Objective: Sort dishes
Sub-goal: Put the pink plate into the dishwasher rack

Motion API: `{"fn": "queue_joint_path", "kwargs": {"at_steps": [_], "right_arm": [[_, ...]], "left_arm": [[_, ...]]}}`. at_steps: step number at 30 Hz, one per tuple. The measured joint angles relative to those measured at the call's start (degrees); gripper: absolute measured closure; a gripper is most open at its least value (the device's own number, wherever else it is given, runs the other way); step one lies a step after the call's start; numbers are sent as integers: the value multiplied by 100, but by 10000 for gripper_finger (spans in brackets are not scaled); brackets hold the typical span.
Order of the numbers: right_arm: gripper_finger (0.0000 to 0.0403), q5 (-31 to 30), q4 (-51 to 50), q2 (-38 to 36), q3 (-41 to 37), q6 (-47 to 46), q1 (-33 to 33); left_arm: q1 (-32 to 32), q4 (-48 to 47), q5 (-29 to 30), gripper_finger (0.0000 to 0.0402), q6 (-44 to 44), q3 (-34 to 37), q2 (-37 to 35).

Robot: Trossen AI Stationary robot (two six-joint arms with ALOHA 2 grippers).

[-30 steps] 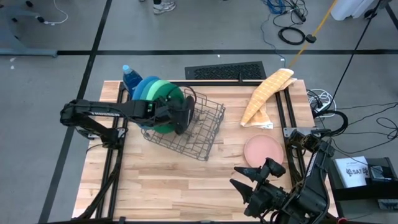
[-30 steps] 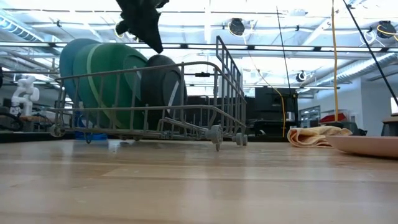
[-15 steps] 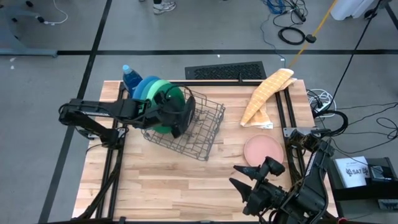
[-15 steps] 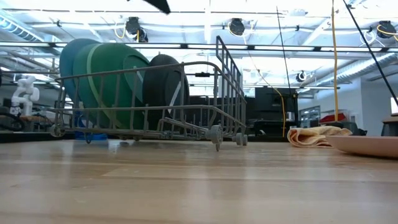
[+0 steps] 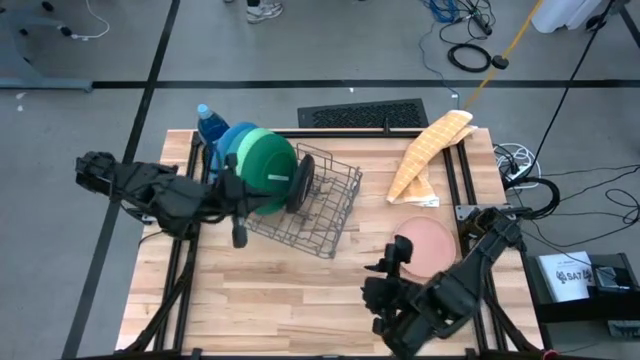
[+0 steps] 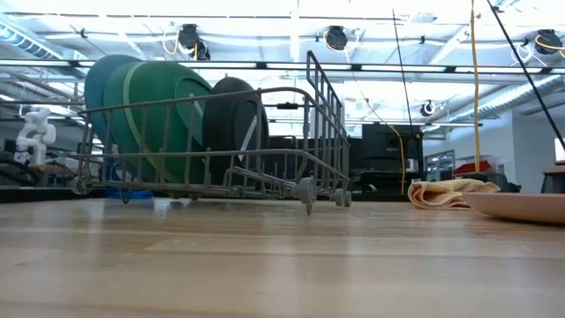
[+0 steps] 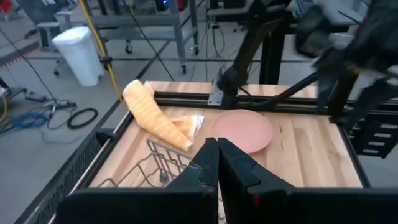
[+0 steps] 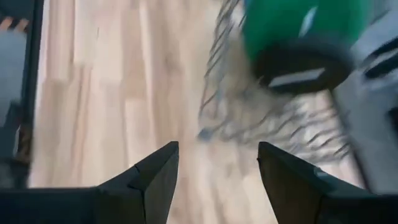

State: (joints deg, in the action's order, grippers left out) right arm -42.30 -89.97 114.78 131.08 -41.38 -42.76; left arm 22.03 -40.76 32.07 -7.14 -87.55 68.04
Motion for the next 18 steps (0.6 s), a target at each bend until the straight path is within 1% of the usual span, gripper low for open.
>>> {"fn": "queue_joint_path", "kwargs": {"at_steps": [6,13,15,18], "right_arm": [[190,1338,-2,0,-793,-769,214],[190,2941,-13,1,-2404,-2072,160],[190,3173,-7,7,-2851,-2310,90],[190,3250,39,7,-3371,-2560,-32]], "left_arm": [[574,-13,606,400,1,0,67],[891,-2,858,400,7,7,244],[949,-3,883,400,9,7,248],[1023,-2,899,400,15,7,246]]}}
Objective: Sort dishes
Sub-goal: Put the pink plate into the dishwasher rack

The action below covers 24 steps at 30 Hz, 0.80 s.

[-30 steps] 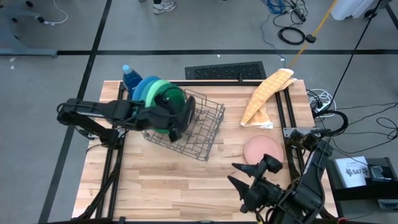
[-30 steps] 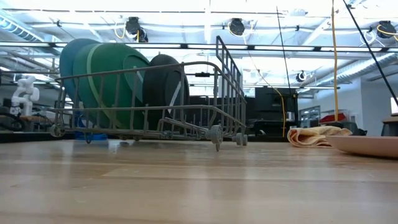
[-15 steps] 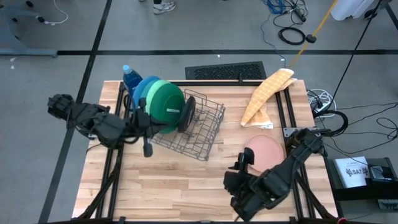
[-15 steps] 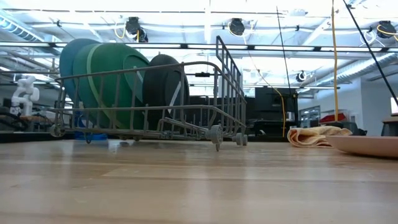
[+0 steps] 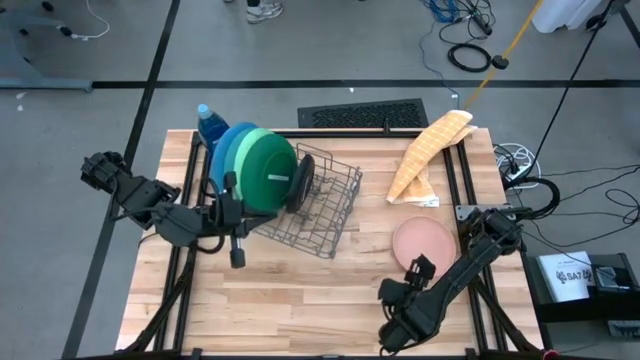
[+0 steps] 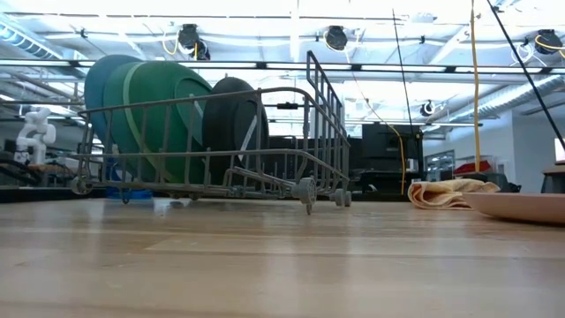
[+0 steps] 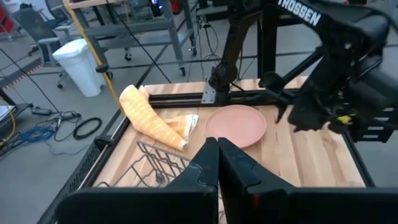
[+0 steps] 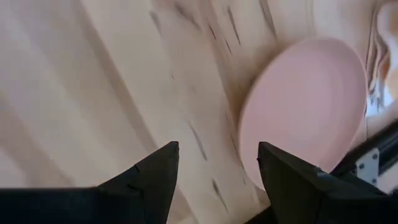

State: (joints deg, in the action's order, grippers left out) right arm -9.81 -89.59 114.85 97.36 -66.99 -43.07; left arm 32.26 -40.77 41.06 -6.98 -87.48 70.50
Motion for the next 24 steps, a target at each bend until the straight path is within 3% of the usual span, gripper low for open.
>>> {"fn": "queue_joint_path", "kwargs": {"at_steps": [11,24], "right_arm": [[190,119,896,-327,-1405,91,40],[190,549,3055,-2069,-3917,-99,152]], "left_arm": [[205,7,57,400,4,0,-2],[356,3,120,400,-67,2,-2]]}}
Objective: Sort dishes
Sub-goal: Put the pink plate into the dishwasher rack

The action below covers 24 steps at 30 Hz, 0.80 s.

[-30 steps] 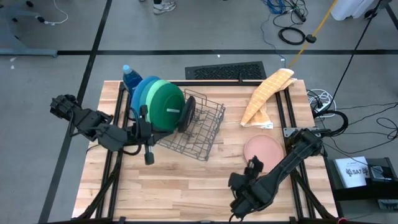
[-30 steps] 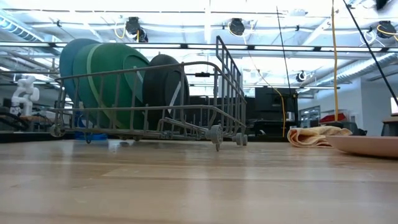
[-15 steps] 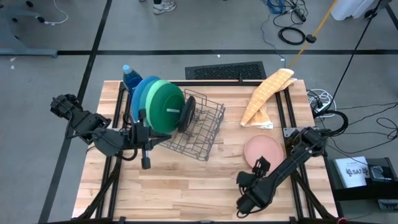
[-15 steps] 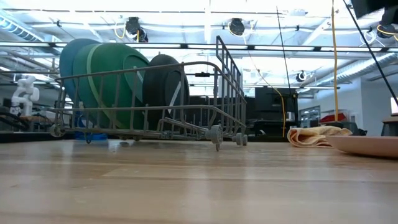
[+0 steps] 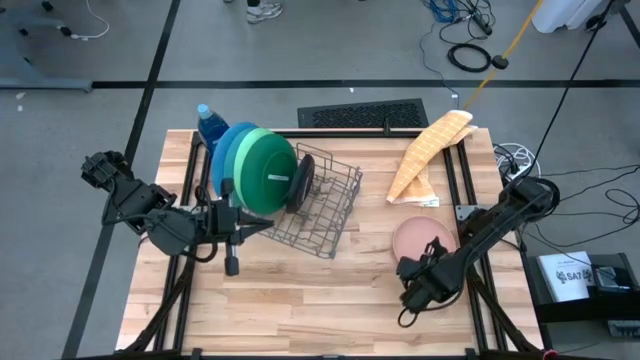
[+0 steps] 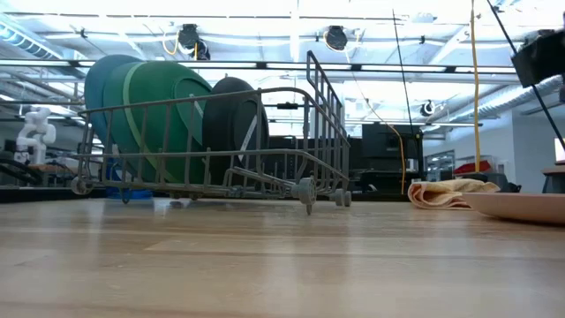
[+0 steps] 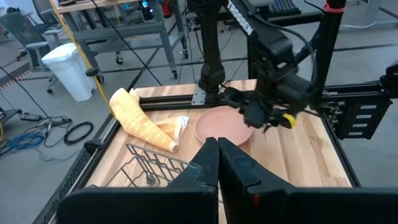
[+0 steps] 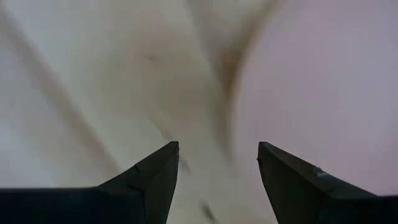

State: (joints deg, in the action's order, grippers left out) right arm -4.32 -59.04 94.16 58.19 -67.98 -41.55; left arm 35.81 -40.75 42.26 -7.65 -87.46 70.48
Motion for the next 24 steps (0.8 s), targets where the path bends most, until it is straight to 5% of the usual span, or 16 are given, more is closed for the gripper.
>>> {"fn": "queue_joint_path", "kwargs": {"at_steps": [12,16,21,24], "right_arm": [[210,283,1227,-273,-1196,643,165],[263,319,1283,-250,-1224,826,224],[379,232,1292,-259,-1018,1147,232],[388,160,1296,-211,-781,1236,240]], "left_arm": [[-4,-29,2,400,-56,0,0],[-4,-49,2,400,-32,1,0],[-4,-32,4,400,330,2,19],[-5,-23,4,400,529,2,50]]}}
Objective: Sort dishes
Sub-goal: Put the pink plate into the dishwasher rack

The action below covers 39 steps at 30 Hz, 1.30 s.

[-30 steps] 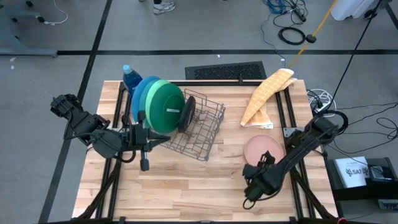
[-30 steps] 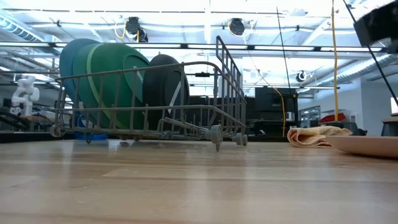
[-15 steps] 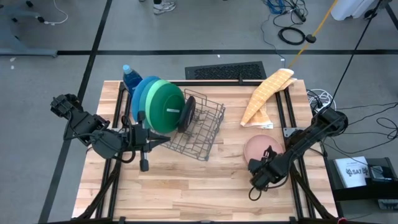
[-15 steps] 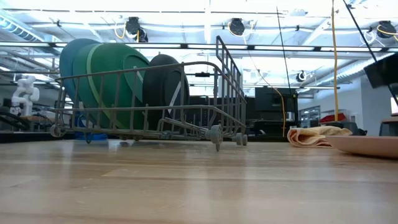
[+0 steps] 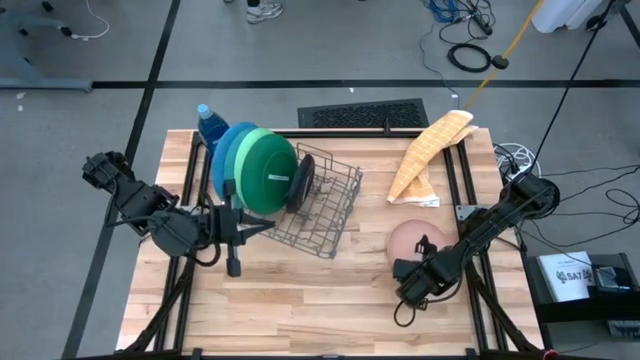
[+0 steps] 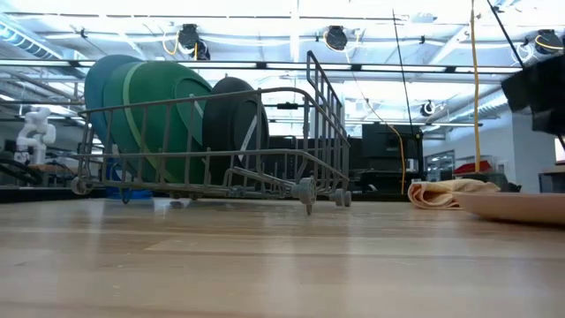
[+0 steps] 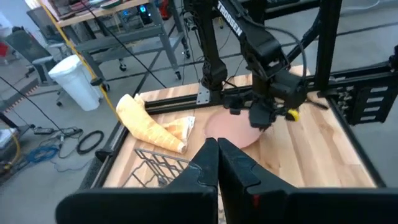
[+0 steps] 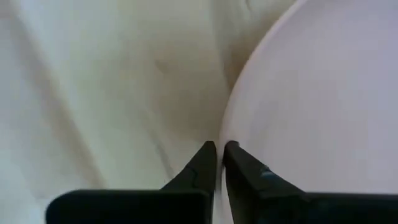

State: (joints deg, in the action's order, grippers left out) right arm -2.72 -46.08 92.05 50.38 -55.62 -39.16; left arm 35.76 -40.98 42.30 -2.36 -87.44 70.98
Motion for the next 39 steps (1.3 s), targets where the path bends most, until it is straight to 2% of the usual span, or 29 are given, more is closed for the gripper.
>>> {"fn": "queue_joint_path", "kwargs": {"at_steps": [7,13,18,20,22,24,26,29,31,35,39], "right_arm": [[400,-23,-279,-65,1271,547,-7],[400,161,-623,-78,3018,1164,-49],[401,26,-750,-89,4485,2112,-99],[401,-149,-864,-87,4936,2581,-117],[401,-232,-890,-89,5280,3059,-98],[402,-349,-895,-91,5517,3444,-84],[402,-343,-888,-89,5661,3722,-40],[402,-330,-826,-89,5734,3992,20],[402,-314,-786,-85,5734,4141,55],[402,-298,-654,2,5732,4362,58],[402,-291,-558,125,5732,4547,58]], "left_arm": [[-6,-35,11,396,609,0,123],[-21,-404,-43,331,626,0,333],[-71,-631,-913,264,795,0,576],[-106,-640,-1374,252,909,0,678],[-193,-615,-1546,249,1005,0,779],[-319,-606,-1571,248,1020,0,847],[-492,-574,-1869,247,1011,0,863],[-807,-211,-3001,247,885,0,828],[-1027,18,-3519,247,796,0,808],[-1364,105,-3850,247,720,0,811],[-1496,374,-4451,247,774,0,879]]}}
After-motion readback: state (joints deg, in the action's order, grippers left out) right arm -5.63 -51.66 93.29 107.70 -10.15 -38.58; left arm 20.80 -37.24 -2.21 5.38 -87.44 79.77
